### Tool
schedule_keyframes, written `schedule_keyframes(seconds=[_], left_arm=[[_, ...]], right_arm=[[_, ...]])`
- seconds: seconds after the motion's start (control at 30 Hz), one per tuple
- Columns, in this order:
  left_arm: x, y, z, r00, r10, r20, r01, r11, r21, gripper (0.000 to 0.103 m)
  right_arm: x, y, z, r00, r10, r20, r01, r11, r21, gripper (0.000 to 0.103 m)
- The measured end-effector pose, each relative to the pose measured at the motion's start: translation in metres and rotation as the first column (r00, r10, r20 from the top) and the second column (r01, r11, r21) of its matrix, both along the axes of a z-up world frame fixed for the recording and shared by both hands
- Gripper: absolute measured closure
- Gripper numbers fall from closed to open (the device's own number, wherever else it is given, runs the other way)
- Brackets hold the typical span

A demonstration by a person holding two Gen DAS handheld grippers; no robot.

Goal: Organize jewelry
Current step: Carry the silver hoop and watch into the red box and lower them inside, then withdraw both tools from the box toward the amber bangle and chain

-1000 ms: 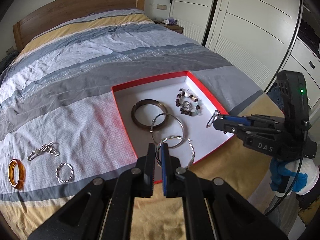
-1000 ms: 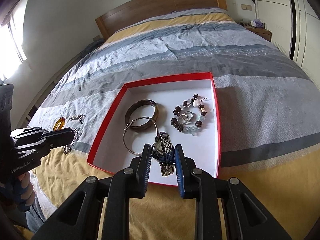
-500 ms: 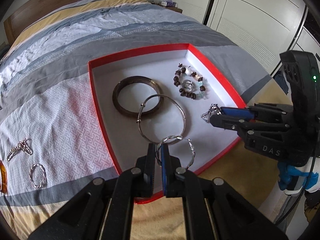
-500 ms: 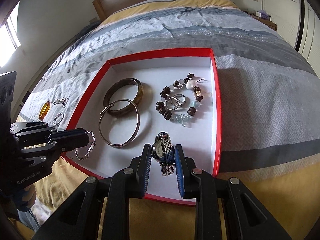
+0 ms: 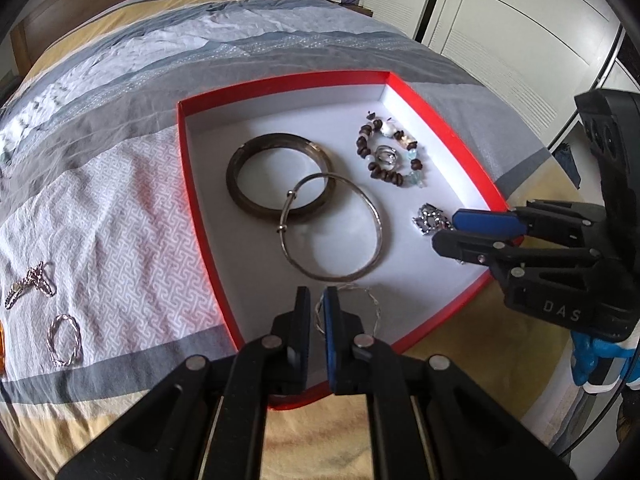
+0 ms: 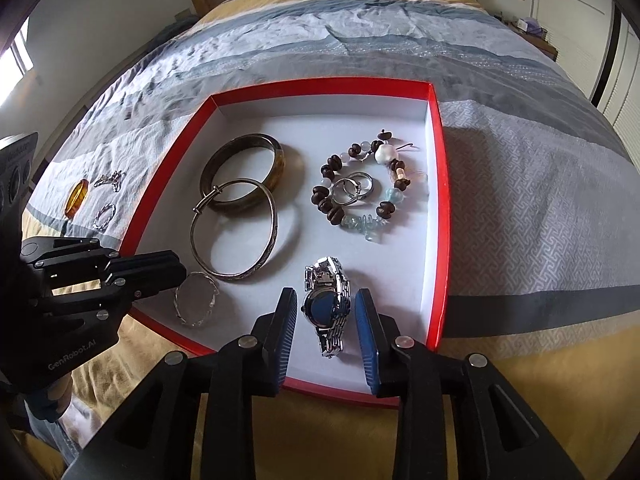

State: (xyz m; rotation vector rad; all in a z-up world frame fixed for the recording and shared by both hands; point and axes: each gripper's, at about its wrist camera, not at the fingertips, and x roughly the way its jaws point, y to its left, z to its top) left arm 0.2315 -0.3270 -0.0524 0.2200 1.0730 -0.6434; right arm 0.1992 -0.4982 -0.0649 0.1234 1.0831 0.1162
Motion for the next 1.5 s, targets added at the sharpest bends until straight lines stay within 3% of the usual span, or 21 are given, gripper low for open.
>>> schedule_keyframes(seconds=[0.2, 0.4, 0.67, 0.93, 1.1, 1.5], left_arm=[[-0.011, 0.01, 0.024, 0.999, -0.001, 0.034, 0.002, 0.999, -0.038, 0.096], [-0.03, 0.04, 0.057, 0.995, 0.045, 0.088, -0.037, 0.995, -0.095, 0.096], [-0.066, 0.107, 0.094, 0.984, 0.127, 0.128, -0.121, 0.991, -0.052, 0.096], [-0.107, 0.191, 0.119, 0.95, 0.261, 0.17, -0.259, 0.965, -0.035, 0.095], [-0.131, 0.243, 0.128, 0.927, 0.323, 0.189, -0.323, 0.946, -0.033, 0.082], [-0.151, 0.339, 0.119, 0.868, 0.461, 0.184, -0.461, 0.886, -0.047, 0.082]], right_arm=[[-0.013, -0.005, 0.02, 0.998, -0.042, 0.045, 0.041, 0.999, 0.018, 0.072], [-0.037, 0.001, 0.059, 0.991, -0.063, 0.118, 0.06, 0.998, 0.033, 0.072], [-0.073, 0.041, 0.103, 0.982, -0.045, 0.181, 0.035, 0.998, 0.059, 0.069], [-0.109, 0.103, 0.13, 0.978, 0.019, 0.207, -0.034, 0.997, 0.068, 0.068], [-0.128, 0.141, 0.144, 0.972, 0.063, 0.225, -0.08, 0.994, 0.068, 0.067], [-0.132, 0.219, 0.149, 0.962, 0.155, 0.226, -0.175, 0.982, 0.074, 0.066]])
